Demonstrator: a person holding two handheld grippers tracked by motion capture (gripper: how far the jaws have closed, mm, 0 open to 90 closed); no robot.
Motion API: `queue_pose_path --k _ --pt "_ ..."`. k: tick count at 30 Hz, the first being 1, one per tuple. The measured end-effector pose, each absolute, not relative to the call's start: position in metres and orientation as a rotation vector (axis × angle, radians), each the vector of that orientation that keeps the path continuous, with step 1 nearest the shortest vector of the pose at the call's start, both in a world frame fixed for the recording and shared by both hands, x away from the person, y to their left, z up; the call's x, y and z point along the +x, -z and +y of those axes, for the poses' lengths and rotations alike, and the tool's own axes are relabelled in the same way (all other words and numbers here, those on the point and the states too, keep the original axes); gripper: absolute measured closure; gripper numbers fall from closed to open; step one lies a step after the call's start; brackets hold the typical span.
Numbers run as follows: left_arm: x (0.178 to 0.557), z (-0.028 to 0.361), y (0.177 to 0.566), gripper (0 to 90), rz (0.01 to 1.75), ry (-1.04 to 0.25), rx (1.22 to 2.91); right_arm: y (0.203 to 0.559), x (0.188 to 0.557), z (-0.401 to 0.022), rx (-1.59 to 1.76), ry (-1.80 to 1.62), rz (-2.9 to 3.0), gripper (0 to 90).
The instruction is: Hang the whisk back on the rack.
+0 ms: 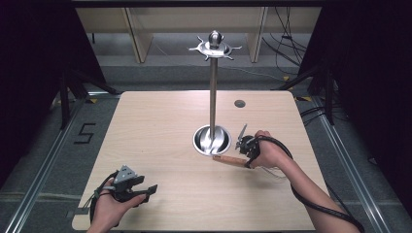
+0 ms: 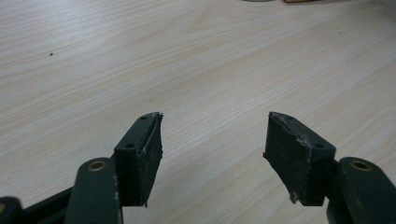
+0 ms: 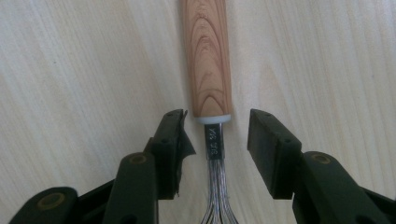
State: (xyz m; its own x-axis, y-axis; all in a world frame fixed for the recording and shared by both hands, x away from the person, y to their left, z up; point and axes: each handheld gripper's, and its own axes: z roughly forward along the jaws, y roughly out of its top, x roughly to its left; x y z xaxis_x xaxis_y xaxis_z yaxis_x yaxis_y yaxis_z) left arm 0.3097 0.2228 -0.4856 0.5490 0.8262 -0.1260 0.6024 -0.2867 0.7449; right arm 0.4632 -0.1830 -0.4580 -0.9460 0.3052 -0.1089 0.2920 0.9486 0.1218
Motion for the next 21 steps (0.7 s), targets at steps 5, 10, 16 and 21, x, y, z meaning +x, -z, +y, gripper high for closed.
queue_pose_path --k 5,10,16,21 --pt "0.309 0.224 0.484 35.7 1.147 -0.368 2.014 0.463 0.465 -0.18 0.443 -0.131 2.973 60.5" --pt "0.31 0.223 0.486 35.7 1.147 -0.371 2.009 0.47 0.47 -0.176 0.431 -0.103 3.001 64.3" --pt "0.309 0.224 0.485 35.6 1.139 -0.359 2.044 0.473 0.469 -0.171 0.395 -0.087 3.002 69.4" --pt "0.309 0.224 0.485 35.6 1.145 -0.365 2.017 0.47 0.464 -0.171 0.374 -0.091 2.981 70.2"
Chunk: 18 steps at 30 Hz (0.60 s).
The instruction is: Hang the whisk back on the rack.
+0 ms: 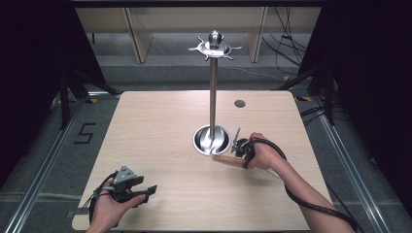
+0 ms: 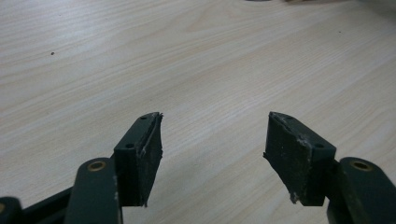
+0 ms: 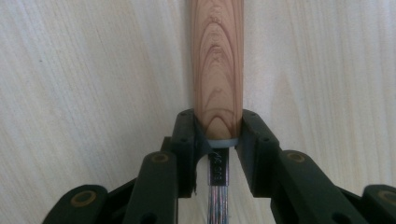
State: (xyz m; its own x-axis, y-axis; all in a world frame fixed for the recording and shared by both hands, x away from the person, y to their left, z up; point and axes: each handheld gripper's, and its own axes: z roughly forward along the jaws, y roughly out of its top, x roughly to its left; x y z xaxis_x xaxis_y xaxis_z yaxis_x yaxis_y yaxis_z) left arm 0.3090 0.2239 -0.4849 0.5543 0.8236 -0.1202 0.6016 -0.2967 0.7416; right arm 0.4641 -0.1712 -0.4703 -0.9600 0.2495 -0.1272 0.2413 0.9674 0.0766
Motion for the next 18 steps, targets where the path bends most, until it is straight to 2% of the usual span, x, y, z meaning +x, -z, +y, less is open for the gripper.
queue_pose_path --k 18 --pt "0.309 0.225 0.485 35.6 1.14 -0.361 2.042 0.434 0.434 -0.197 0.513 -0.388 2.872 70.3"
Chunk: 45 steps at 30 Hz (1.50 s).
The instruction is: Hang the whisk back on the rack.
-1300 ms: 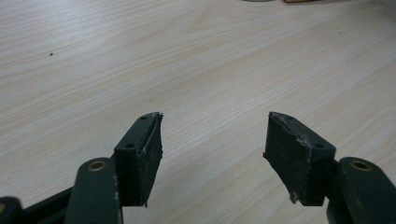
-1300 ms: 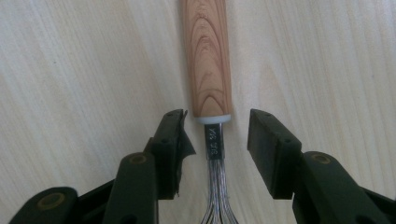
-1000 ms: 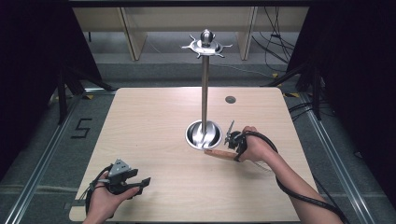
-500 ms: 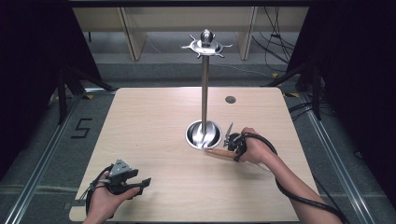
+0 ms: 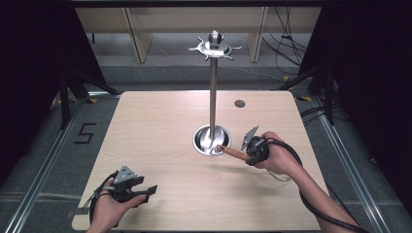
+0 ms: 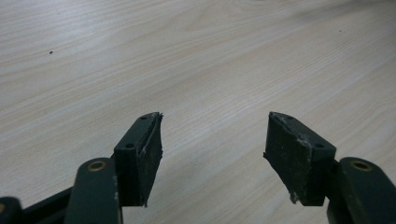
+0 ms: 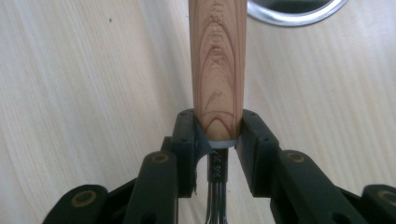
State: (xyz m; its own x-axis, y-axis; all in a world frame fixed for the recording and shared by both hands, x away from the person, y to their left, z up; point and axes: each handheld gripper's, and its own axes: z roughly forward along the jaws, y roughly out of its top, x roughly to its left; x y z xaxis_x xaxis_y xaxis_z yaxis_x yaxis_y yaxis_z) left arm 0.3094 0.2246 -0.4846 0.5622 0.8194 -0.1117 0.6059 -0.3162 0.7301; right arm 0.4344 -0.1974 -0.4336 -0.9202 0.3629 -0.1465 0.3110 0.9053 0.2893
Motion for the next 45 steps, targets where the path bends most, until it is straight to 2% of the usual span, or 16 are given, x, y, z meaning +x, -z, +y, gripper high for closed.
queue_pose_path --k 19,45 --pt "0.309 0.223 0.486 35.6 1.162 -0.373 1.998 0.403 0.416 -0.225 0.673 -0.749 2.655 70.4" --pt "0.309 0.223 0.486 35.6 1.163 -0.374 1.997 0.388 0.409 -0.256 0.821 -1.096 2.352 70.5"
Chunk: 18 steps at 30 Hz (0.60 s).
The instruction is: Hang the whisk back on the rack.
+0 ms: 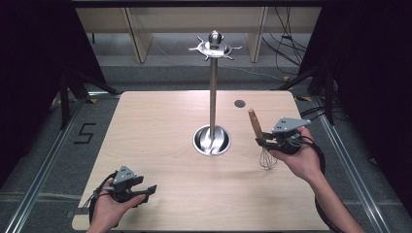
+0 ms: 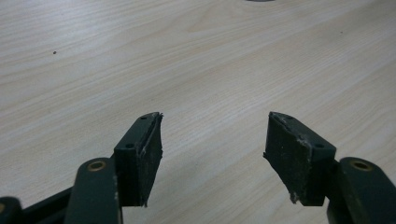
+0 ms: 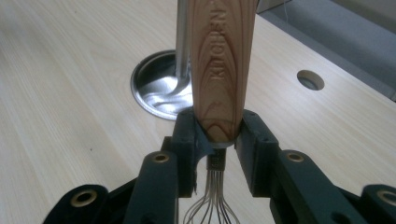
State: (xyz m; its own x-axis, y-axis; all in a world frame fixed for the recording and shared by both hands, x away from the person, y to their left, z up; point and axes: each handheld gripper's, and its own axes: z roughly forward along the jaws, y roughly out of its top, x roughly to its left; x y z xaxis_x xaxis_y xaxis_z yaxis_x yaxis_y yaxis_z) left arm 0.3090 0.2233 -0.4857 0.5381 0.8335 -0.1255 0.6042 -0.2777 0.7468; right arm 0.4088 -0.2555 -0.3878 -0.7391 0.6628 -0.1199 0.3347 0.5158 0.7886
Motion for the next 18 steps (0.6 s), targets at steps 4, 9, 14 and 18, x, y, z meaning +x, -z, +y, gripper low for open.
queue_pose_path --k 4,9,14,18 --pt "0.309 0.225 0.485 35.6 1.147 -0.369 2.025 0.384 0.409 -0.257 0.827 -1.136 2.313 70.5" --pt "0.309 0.223 0.486 35.6 1.166 -0.371 1.987 0.38 0.408 -0.256 0.829 -1.19 2.277 70.5" --pt "0.309 0.222 0.486 35.6 1.165 -0.366 1.982 0.375 0.406 -0.255 0.861 -1.238 2.256 70.5" --pt "0.309 0.222 0.486 35.6 1.165 -0.366 1.982 0.373 0.407 -0.254 0.851 -1.267 2.232 70.5"
